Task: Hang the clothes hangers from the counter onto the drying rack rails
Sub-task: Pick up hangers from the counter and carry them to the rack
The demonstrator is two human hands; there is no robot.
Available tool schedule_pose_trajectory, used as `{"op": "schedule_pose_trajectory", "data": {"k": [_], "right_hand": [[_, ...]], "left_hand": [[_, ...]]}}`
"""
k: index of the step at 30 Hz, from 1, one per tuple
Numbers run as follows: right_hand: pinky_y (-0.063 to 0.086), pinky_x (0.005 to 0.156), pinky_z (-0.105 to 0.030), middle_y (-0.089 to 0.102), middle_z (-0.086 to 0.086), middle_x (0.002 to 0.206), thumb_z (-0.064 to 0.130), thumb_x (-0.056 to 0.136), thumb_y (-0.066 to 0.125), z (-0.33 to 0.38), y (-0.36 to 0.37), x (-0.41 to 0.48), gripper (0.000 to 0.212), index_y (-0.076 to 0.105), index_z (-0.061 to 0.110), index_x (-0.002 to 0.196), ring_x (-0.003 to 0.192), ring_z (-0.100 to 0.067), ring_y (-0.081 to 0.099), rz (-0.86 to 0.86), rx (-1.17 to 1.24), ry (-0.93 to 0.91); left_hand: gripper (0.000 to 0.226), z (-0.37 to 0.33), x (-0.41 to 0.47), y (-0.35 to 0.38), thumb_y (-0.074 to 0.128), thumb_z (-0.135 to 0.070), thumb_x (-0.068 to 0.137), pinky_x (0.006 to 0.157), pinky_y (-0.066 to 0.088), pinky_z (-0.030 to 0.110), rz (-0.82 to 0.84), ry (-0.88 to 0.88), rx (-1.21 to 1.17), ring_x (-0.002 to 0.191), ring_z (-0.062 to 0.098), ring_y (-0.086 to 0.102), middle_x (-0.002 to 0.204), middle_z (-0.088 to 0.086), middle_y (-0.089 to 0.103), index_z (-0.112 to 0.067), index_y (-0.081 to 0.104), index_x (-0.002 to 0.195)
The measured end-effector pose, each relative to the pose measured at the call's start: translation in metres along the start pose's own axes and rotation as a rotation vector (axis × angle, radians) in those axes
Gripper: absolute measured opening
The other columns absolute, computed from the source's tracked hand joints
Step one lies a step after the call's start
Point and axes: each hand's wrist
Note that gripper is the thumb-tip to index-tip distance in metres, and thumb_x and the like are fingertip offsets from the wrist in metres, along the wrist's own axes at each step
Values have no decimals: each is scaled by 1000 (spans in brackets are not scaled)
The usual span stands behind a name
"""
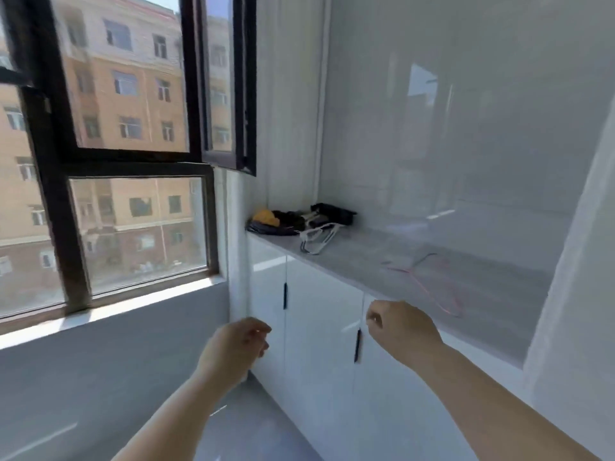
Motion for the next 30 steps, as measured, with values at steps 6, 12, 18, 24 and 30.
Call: {"op": "schedule_pose_trajectory", "data": {"k": [6, 12, 18, 24, 30], "right_hand": [[32, 65, -23, 64, -3, 100, 17, 92, 40, -115, 29, 16, 13, 50, 17, 84, 79, -18, 44, -37, 8, 305], [41, 81, -27, 57, -5, 117, 15, 93, 42, -192, 68, 78, 23, 57, 14, 110, 111, -23, 51, -107, -108, 465], [50, 41, -27, 63, -10, 58, 15, 41, 79, -261, 120, 110, 24, 63, 6, 56, 51, -29, 64, -195, -100, 586], [56, 60, -34, 72, -9, 77, 28, 66, 35, -267, 132, 114, 39, 71, 12, 66, 68, -26, 69, -159, -159, 598], [48, 74, -36, 72, -7, 85, 30, 68, 35, -268, 135, 116, 42, 73, 13, 74, 76, -26, 69, -201, -192, 650]], "left_hand": [[23, -37, 55, 109, 47, -17, 90, 61, 38, 7, 232, 153, 95, 83, 8, 58, 73, -21, 55, -35, 55, 79], [23, -64, 134, 201, 46, -25, 92, 74, 36, 15, 343, 235, 127, 91, 5, 54, 93, -15, 59, -42, 53, 78], [26, -90, 204, 279, 41, -32, 95, 80, 37, 18, 398, 312, 266, 111, 11, 53, 125, -12, 54, -29, 56, 115], [51, -121, 223, 355, 40, -42, 94, 107, 25, 27, 516, 345, 350, 133, 18, 32, 145, -4, 32, -20, 32, 139], [59, -139, 230, 398, 32, -48, 94, 114, 10, 35, 551, 362, 488, 141, 23, 14, 153, 5, 18, -19, 20, 144]]}}
Point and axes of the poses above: each hand's wrist, its own x-axis towards the middle knuckle, its own y-axis out of the palm, z = x × y
